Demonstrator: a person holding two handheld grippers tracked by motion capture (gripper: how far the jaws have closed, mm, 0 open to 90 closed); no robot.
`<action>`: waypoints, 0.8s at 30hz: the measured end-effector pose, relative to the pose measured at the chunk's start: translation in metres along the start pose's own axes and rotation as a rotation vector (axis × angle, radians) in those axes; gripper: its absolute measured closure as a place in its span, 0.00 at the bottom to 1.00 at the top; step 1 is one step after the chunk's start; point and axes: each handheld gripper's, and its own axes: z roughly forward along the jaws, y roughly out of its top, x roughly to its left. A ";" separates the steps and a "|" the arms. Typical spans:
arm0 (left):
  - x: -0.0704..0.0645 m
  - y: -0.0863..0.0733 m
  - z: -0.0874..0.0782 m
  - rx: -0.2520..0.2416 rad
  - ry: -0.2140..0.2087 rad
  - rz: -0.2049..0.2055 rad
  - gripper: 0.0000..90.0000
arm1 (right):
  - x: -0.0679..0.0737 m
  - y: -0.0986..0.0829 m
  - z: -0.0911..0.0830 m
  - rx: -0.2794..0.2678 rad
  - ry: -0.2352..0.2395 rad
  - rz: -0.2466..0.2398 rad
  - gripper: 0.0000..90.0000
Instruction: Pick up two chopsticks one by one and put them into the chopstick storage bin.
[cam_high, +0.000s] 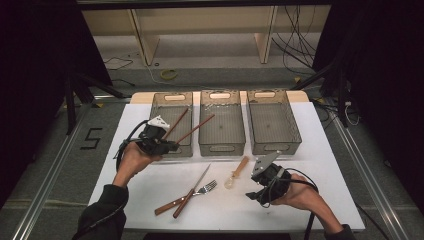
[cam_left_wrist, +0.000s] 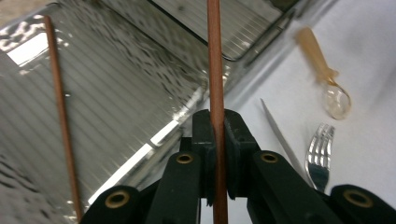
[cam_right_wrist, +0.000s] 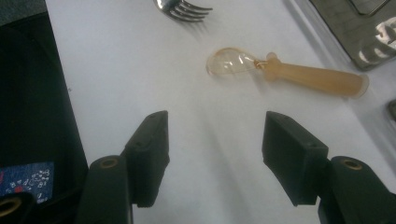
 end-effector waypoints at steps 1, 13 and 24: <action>0.003 0.002 0.000 -0.005 0.005 -0.008 0.94 | 0.000 -0.001 0.000 0.000 -0.001 0.000 0.47; 0.040 0.014 0.002 -0.011 0.074 -0.094 0.94 | -0.001 -0.007 0.001 0.004 0.005 0.024 0.47; 0.070 0.016 0.015 -0.011 0.128 -0.191 0.94 | -0.002 -0.010 0.001 0.007 0.004 0.050 0.44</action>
